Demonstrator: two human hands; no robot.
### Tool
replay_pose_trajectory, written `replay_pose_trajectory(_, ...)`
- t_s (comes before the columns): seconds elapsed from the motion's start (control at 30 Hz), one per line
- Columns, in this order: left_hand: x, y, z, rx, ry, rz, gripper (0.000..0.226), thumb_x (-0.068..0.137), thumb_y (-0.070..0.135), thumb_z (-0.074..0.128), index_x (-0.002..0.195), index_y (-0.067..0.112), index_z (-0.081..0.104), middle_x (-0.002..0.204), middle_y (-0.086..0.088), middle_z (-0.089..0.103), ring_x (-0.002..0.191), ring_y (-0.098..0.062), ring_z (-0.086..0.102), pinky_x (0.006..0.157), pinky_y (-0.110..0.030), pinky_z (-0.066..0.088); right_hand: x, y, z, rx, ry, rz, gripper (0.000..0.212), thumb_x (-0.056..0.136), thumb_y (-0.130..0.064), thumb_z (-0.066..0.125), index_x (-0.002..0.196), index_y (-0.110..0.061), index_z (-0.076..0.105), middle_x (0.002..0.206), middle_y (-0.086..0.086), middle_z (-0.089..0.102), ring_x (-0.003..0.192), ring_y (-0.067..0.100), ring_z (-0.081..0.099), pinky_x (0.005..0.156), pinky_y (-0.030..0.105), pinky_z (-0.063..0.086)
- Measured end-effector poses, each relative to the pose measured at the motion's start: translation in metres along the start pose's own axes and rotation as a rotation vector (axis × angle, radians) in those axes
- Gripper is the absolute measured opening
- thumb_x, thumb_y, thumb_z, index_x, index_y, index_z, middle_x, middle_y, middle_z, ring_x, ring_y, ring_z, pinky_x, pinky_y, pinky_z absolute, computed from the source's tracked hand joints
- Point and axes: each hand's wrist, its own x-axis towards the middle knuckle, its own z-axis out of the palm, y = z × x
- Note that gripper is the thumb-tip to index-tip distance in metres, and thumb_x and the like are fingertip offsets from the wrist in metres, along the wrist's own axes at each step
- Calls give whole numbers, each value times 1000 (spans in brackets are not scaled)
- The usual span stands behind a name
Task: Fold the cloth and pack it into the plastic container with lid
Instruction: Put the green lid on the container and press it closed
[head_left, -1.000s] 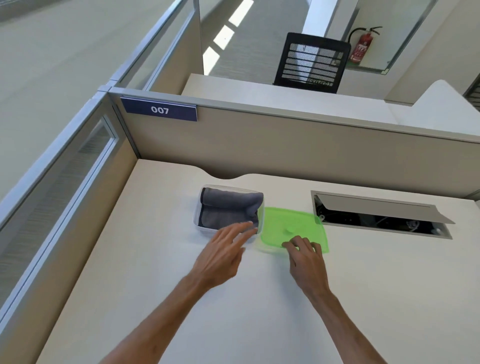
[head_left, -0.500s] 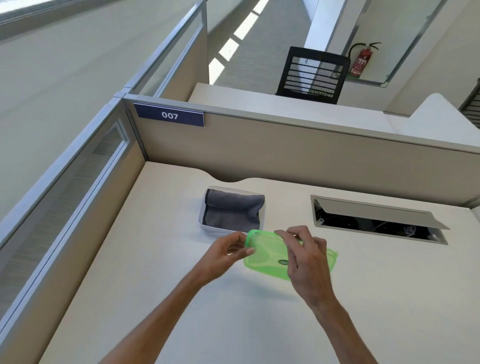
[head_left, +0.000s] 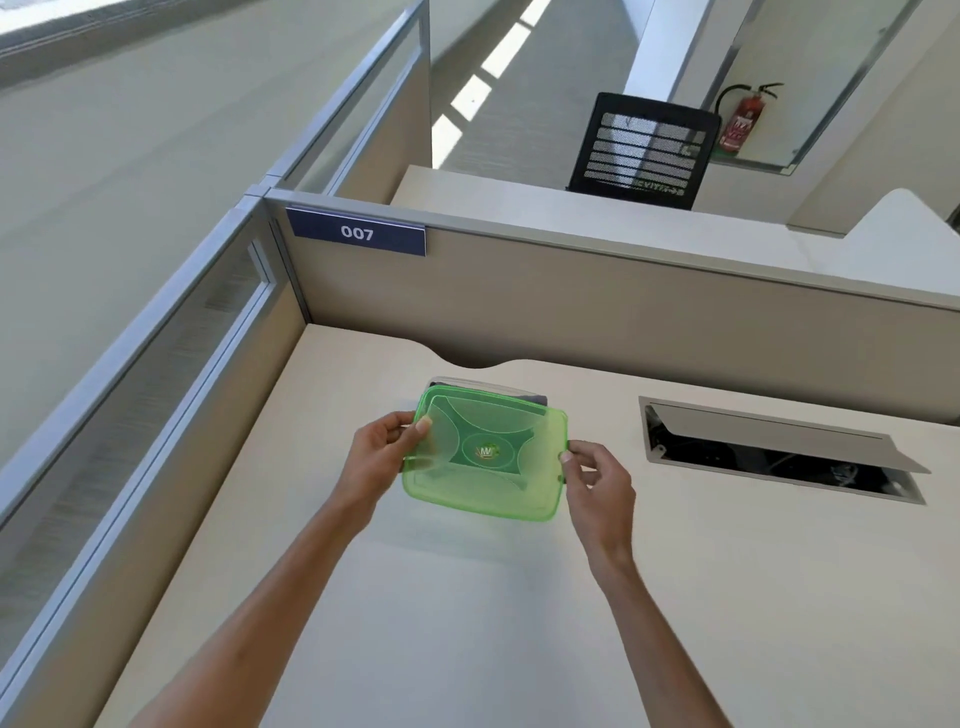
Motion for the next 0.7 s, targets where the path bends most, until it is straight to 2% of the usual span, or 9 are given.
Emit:
replay_pose_trajectory(0.07, 11, 0, -3, 70, 57, 23, 30, 106, 25, 75, 134, 16, 71, 101, -14, 85, 93, -26, 79, 82, -38, 65, 12, -2, 10, 5, -3, 44, 12, 101, -18, 72, 112, -21, 76, 100, -3, 78, 70, 3, 72, 80, 52, 66)
replay_pose_trajectory(0.17, 26, -1, 0, 325, 178, 113, 28, 106, 31, 73, 132, 22, 70, 101, -6, 84, 97, -22, 78, 87, -39, 60, 33, -2, 26, -31, -22, 74, 11, 98, -18, 73, 106, -24, 75, 97, -6, 76, 71, 16, 76, 78, 55, 67)
replay_pose_trajectory(0.23, 36, 0, 4, 434, 223, 165, 29, 105, 30, 74, 131, 18, 72, 117, -1, 80, 109, -20, 74, 95, -38, 59, 45, -3, 34, -69, -18, 78, 11, 97, -17, 71, 103, -25, 74, 95, -9, 76, 81, 23, 77, 80, 52, 66)
replay_pose_trajectory(0.3, 46, -1, 5, 493, 210, 166, 31, 105, 30, 73, 134, 17, 71, 132, -2, 73, 120, -21, 66, 101, -40, 54, 55, -4, 37, -125, -8, 76, 11, 98, -16, 70, 103, -24, 74, 95, -8, 75, 87, 27, 76, 82, 44, 62)
replay_pose_trajectory(0.37, 53, -3, 5, 523, 184, 130, 34, 106, 30, 72, 138, 19, 69, 139, -5, 66, 124, -23, 63, 102, -41, 53, 63, -1, 39, -172, -7, 76, 10, 98, -16, 69, 106, -21, 74, 98, -4, 76, 88, 29, 75, 77, 37, 54)
replay_pose_trajectory(0.43, 60, -4, 6, 501, 167, 104, 33, 107, 30, 70, 138, 19, 68, 140, -6, 68, 121, -25, 69, 101, -43, 58, 68, 1, 42, -209, -16, 87, 10, 98, -17, 69, 107, -21, 74, 101, -3, 76, 89, 29, 74, 75, 35, 48)
replay_pose_trajectory(0.53, 68, -2, 9, 445, 172, 49, 31, 108, 30, 70, 137, 18, 68, 131, -5, 75, 112, -29, 77, 98, -49, 64, 75, 5, 47, -246, -24, 101, 10, 98, -19, 69, 106, -22, 73, 103, -4, 76, 91, 26, 73, 78, 37, 53)
replay_pose_trajectory(0.7, 74, -3, 12, 474, 174, 26, 43, 107, 31, 70, 148, 23, 59, 128, -3, 71, 110, -30, 74, 100, -55, 62, 84, 9, 50, -271, -50, 133, 19, 97, -18, 69, 115, -20, 73, 98, -6, 73, 92, 28, 73, 80, 38, 56)
